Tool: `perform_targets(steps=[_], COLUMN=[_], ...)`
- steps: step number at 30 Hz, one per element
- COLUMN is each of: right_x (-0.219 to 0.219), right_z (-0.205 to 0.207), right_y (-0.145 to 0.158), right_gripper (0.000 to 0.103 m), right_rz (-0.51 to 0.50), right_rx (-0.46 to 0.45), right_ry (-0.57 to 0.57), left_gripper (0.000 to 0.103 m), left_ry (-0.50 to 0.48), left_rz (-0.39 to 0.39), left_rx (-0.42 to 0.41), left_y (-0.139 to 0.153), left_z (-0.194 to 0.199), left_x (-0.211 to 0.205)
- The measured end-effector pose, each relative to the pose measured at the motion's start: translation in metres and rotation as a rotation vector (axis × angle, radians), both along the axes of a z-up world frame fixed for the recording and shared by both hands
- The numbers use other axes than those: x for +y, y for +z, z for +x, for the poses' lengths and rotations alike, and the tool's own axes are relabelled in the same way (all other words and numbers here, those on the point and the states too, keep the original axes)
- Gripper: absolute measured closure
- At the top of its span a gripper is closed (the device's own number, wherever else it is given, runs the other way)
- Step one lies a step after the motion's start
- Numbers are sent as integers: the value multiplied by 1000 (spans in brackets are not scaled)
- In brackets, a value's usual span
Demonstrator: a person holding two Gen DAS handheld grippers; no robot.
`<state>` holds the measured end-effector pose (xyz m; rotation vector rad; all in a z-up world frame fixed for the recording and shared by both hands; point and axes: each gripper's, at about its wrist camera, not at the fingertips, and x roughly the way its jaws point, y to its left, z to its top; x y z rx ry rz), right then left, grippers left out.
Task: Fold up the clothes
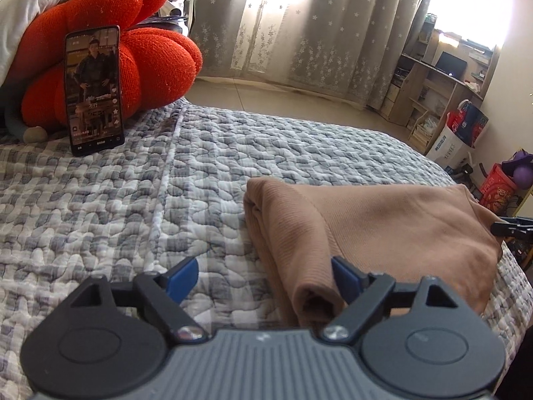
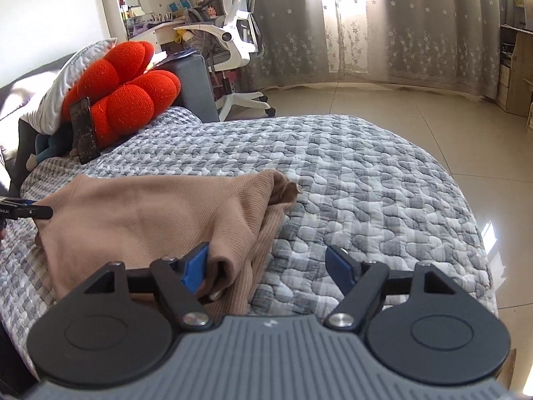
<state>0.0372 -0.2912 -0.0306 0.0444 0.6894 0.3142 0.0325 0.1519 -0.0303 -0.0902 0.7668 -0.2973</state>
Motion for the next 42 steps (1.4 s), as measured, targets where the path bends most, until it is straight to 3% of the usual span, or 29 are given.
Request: perform_targets(steps=[4, 8, 14, 20, 25, 33, 42], right_x=[12, 16, 14, 11, 2, -17, -20], right_z=[-3, -3, 4, 16, 29, 40, 46], right_y=[8, 15, 21, 25, 25, 20, 17], right_gripper=[14, 13, 9, 8, 8, 8, 8], right_rz=[-120, -110, -12, 101, 225, 326, 343], right_rx=[52, 117, 222, 337, 410, 485, 508], right_ry=[-2, 8, 13, 15, -18, -78, -88], left_gripper=[16, 16, 14, 10, 10, 9, 9], left_ry=[13, -7, -36, -24, 13, -5, -34], left_rz=[18, -14, -62, -171, -267, -101, -91], left_rx=[80, 116, 170, 370, 435, 442, 459], left_y=[9, 18, 31, 20, 13, 19, 17], left_z=[0, -1, -2, 24, 37, 41, 61], left_x=[2, 3, 3, 8, 13, -18, -33])
